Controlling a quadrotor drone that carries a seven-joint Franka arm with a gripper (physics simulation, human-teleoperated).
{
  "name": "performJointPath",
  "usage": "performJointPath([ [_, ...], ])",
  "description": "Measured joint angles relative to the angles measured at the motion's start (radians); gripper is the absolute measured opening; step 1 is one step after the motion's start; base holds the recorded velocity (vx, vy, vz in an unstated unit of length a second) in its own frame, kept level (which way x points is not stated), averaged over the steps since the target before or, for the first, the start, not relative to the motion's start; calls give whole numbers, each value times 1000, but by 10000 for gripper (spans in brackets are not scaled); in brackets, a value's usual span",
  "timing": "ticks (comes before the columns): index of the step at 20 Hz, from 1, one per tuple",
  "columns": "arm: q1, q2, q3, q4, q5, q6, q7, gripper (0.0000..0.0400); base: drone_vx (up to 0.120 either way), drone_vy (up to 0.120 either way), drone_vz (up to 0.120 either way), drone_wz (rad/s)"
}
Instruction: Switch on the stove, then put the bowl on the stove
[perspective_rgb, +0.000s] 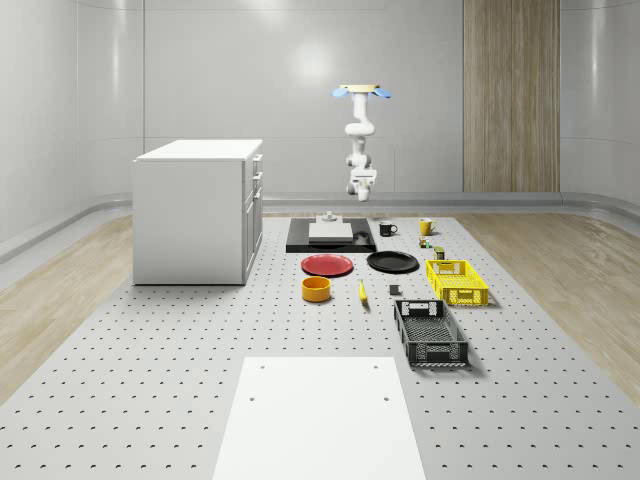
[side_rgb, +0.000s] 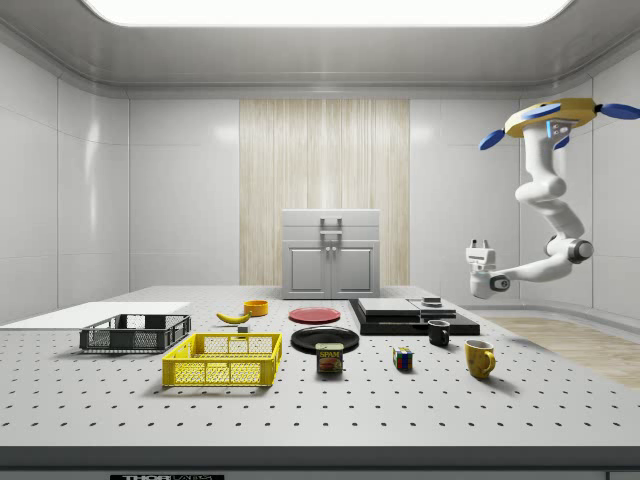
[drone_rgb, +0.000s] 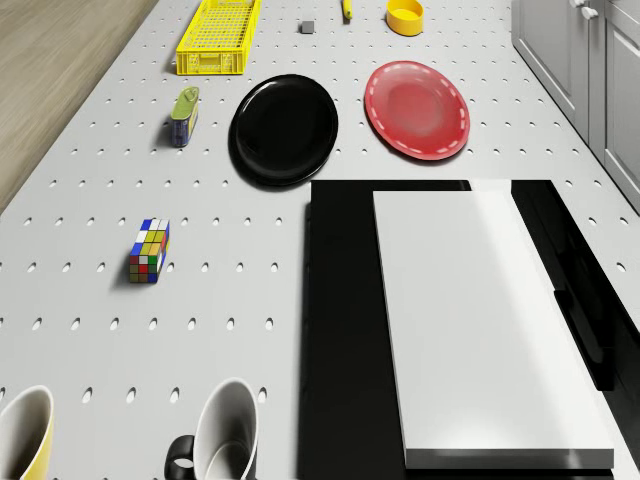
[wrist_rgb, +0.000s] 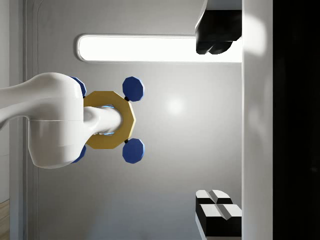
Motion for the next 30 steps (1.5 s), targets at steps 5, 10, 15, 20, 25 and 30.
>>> performJointPath([
  [5, -1, -2, 0, 0, 0, 3, 0, 400, 0, -120, 0, 0],
  [10, -1, -4, 1, -2, 0, 6, 0, 400, 0, -120, 0, 0],
  [15, -2, -7, 2, -5, -2, 10, 0, 400, 0, -120, 0, 0],
  [20, -3, -9, 5, -7, -5, 13, 0, 400, 0, -120, 0, 0],
  [25, -5, -12, 11, -10, -13, 17, 1, 400, 0, -120, 0, 0],
  [30, -9, -15, 24, -13, -32, 21, 3, 400, 64, -120, 0, 0],
])
